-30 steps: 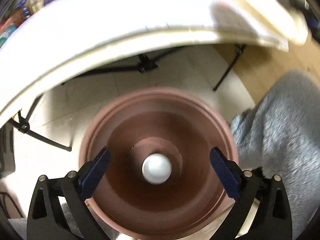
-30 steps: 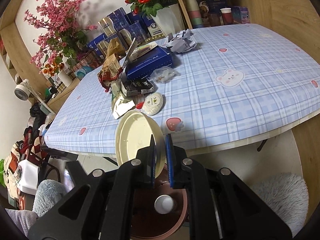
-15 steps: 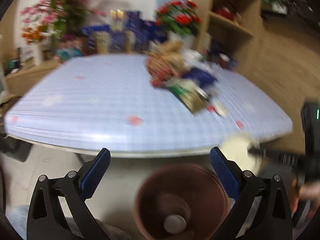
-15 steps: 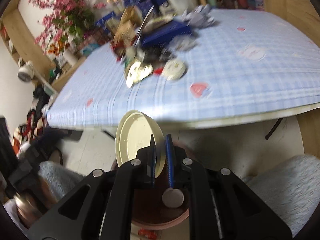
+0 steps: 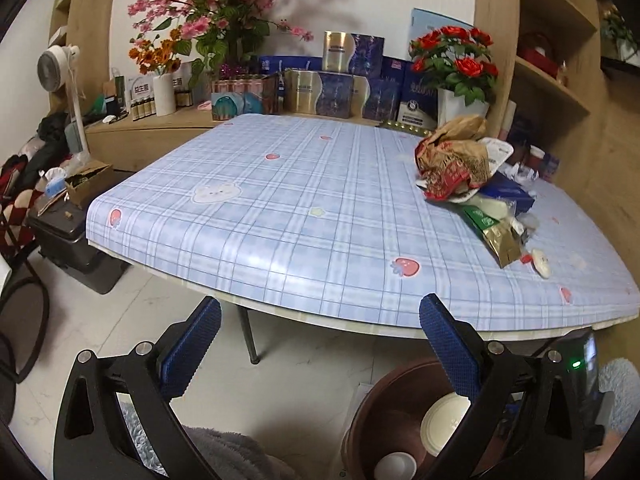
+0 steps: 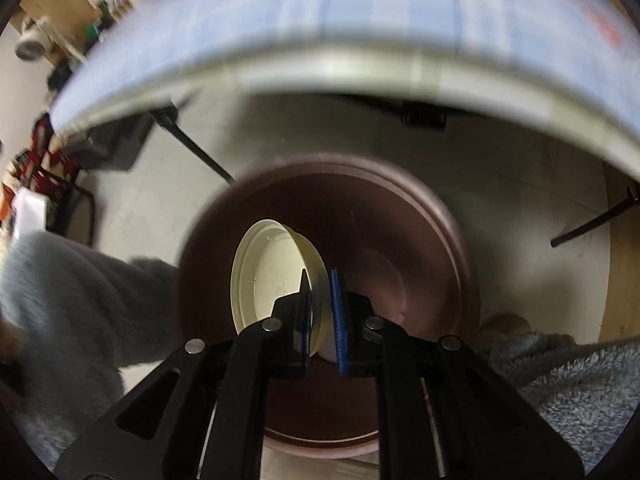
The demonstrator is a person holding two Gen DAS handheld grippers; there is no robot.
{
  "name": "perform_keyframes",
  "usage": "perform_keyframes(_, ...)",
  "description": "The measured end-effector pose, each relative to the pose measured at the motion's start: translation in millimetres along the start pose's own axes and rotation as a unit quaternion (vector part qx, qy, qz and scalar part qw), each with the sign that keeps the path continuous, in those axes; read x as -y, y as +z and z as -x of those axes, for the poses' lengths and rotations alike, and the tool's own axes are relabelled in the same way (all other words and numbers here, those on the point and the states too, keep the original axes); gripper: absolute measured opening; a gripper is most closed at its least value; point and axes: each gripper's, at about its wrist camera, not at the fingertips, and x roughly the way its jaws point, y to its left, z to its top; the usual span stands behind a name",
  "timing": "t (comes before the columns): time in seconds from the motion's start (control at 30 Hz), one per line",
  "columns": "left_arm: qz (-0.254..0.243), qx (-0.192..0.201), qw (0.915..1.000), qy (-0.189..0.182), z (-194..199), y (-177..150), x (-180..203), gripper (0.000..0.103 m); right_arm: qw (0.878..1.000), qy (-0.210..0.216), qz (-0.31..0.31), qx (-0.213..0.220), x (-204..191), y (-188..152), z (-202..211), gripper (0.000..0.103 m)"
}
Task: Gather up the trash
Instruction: 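Lower the cream lid into the brown bin and open the right tool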
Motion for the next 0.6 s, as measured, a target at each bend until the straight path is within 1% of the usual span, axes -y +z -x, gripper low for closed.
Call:
perform_keyframes(0.17,-0.015,-0.007,0.9999,-0.004,-10,-2,10,0.097,0.999,0.004,-0.031,-0.015,11,2,-8,0.013)
perform_keyframes(0.27,-0.018,-0.011,0.9998,-0.006,-14,-3,13,0.097,0.999,0.009,-0.039,-0.019,13,1,-11,0.014)
perform_keyframes(0.33,-0.020,-0.014,0.9997,-0.009,-16,-4,15,0.097,0.999,0.015,-0.035,-0.013,13,1,-9,0.020)
perform_keyframes(0.37,-0.023,-0.015,0.9996,-0.009,-16,-4,16,0.097,0.999,0.016,-0.032,-0.008,12,1,-7,0.025)
perform_keyframes(0.4,-0.025,-0.016,0.9995,-0.008,-16,-4,17,0.097,0.999,0.018,-0.030,-0.004,13,2,-7,0.036)
perform_keyframes(0.43,-0.026,-0.016,0.9995,-0.008,-17,-4,18,0.097,0.999,0.019,-0.029,0.000,13,3,-5,0.040)
perform_keyframes(0.5,-0.030,-0.016,0.9994,-0.008,-17,-4,19,0.097,0.999,0.018,-0.027,0.007,14,2,-1,0.043)
perform_keyframes(0.57,-0.033,-0.016,0.9993,-0.007,-17,-5,21,0.097,0.999,0.012,-0.029,0.019,16,3,4,0.052)
perform_keyframes(0.6,-0.033,-0.015,0.9993,-0.005,-16,-5,21,0.097,0.999,0.008,-0.029,0.027,17,3,7,0.061)
